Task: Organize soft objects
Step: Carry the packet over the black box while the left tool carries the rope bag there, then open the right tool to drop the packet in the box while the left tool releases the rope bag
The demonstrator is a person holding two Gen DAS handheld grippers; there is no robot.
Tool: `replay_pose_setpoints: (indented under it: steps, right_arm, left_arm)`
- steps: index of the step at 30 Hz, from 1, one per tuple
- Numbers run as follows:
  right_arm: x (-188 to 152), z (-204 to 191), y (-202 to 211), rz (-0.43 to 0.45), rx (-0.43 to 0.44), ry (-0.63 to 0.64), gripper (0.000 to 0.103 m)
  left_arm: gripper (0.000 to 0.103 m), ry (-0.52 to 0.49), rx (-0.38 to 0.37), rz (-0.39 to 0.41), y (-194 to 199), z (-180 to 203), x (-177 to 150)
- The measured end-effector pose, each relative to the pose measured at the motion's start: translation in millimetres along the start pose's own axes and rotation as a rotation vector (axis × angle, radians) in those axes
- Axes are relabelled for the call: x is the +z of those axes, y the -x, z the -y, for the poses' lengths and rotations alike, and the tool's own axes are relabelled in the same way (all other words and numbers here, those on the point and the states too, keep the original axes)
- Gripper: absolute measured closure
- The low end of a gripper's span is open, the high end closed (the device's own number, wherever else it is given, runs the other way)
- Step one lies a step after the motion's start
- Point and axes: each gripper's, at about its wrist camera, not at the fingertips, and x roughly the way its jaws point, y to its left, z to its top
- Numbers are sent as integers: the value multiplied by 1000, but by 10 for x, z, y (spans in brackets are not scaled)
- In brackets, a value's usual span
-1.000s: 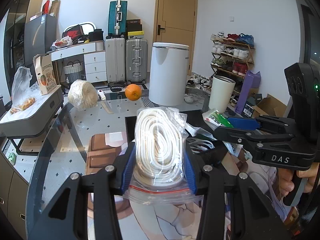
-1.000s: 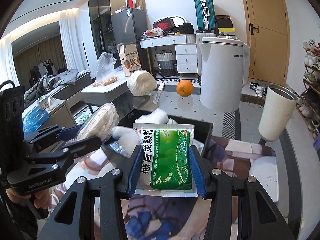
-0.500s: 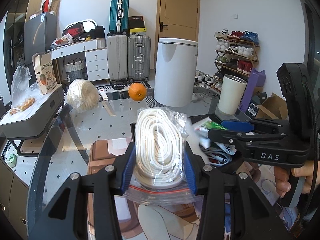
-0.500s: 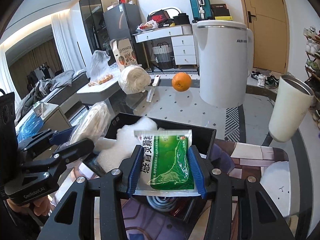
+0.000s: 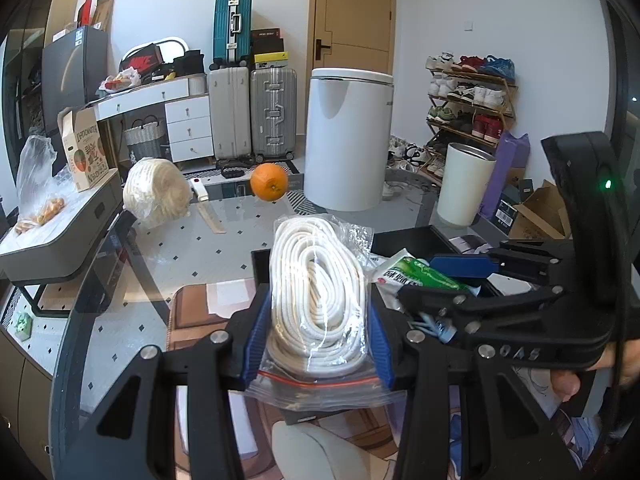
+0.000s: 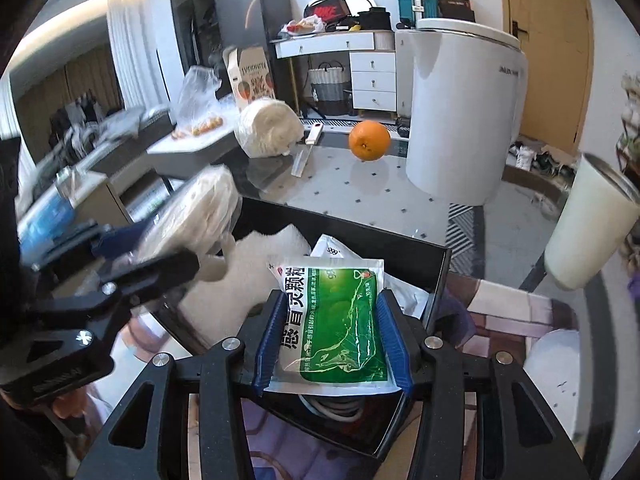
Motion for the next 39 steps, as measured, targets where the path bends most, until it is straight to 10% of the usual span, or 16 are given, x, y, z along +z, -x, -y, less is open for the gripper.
replay_pose_setpoints:
  steps: [16,32,39]
  right_arm:
    - [-127,80,459,74,-37,65,20]
    - [-207,248,534,77,-73,47,20]
    - [-241,245,608,92,-77,37,16]
  left_arm:
    - [59,-55,-53,-17,-129,311,95]
    - [53,-87,-11,-103,-438,433,53]
    - [15,-87,36,-87,-311,413,60]
